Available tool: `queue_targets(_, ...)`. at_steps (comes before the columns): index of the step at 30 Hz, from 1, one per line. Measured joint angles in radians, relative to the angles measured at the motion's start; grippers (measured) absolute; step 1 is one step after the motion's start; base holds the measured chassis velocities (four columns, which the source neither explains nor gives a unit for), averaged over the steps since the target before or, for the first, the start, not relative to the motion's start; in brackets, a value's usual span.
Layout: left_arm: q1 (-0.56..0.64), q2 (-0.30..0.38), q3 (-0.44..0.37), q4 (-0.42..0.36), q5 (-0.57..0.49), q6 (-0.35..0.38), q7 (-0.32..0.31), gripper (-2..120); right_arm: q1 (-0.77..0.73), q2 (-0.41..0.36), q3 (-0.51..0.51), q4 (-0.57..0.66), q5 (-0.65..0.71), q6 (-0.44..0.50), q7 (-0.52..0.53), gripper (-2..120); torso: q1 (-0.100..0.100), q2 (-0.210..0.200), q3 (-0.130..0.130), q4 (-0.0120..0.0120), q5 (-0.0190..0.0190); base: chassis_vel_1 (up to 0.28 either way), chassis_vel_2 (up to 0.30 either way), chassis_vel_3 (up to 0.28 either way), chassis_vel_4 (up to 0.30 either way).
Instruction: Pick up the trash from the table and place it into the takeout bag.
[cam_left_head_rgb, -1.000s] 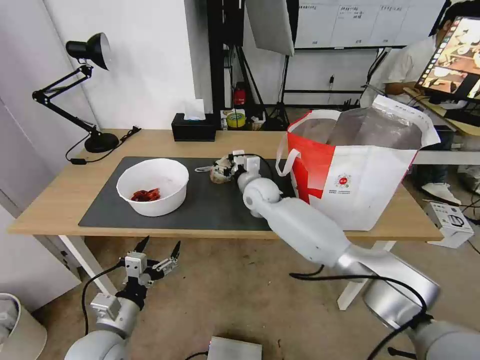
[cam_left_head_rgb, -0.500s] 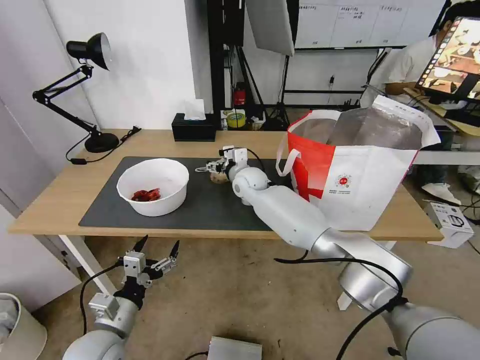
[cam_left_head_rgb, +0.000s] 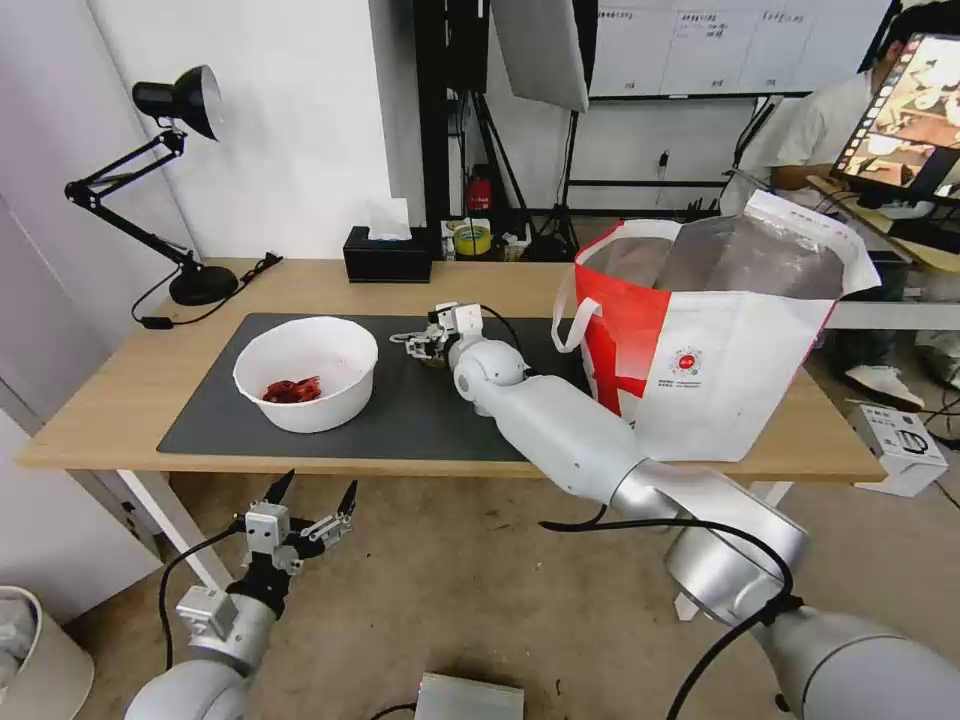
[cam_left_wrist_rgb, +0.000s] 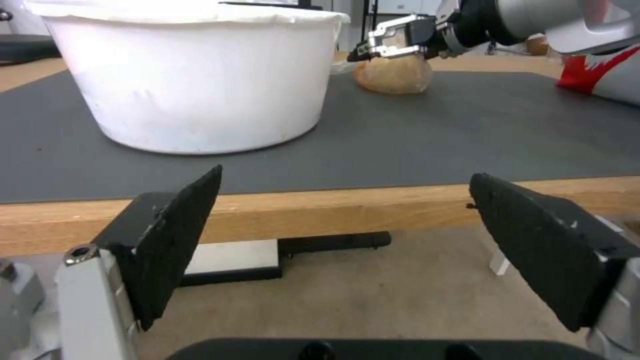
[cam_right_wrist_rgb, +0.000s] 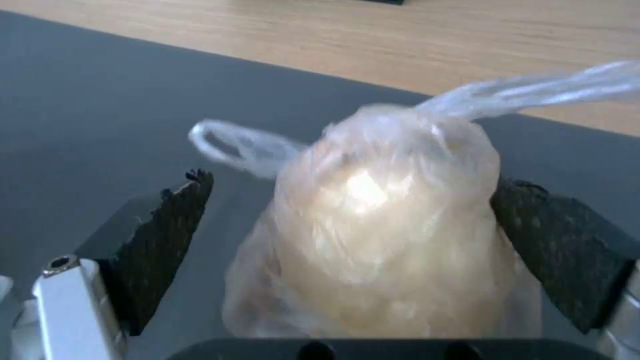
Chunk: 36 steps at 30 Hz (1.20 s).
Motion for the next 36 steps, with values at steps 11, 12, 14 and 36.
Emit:
queue_targets(11, -0.002, 0.001, 0.001, 0.006, 0.000, -0.008, 0.000, 100, -0.025, -0.006, 0.002, 0.018, 0.002, -0.005, 0.014, 100, 0.000, 0.000, 0.000, 0.0000, 0.0000, 0.000, 0.000, 0.000, 0.000)
queue_targets(12, -0.002, 0.001, 0.001, 0.006, 0.000, -0.008, 0.000, 100, -0.025, -0.006, 0.002, 0.018, 0.002, -0.005, 0.014, 100, 0.000, 0.000, 0.000, 0.0000, 0.0000, 0.000, 0.000, 0.000, 0.000)
queue_targets(14, -0.003, 0.003, 0.001, 0.007, 0.000, -0.009, 0.000, 100, -0.025, -0.005, 0.002, 0.016, 0.002, -0.005, 0.014, 100, 0.000, 0.000, 0.000, 0.0000, 0.0001, 0.000, 0.000, 0.000, 0.000)
queue_targets(36, -0.004, 0.002, 0.004, 0.006, 0.001, -0.013, -0.001, 100, -0.041, -0.078, -0.006, 0.123, 0.046, -0.005, 0.051, 29, 0.000, 0.000, 0.000, 0.0001, 0.0001, 0.000, 0.000, 0.000, 0.000)
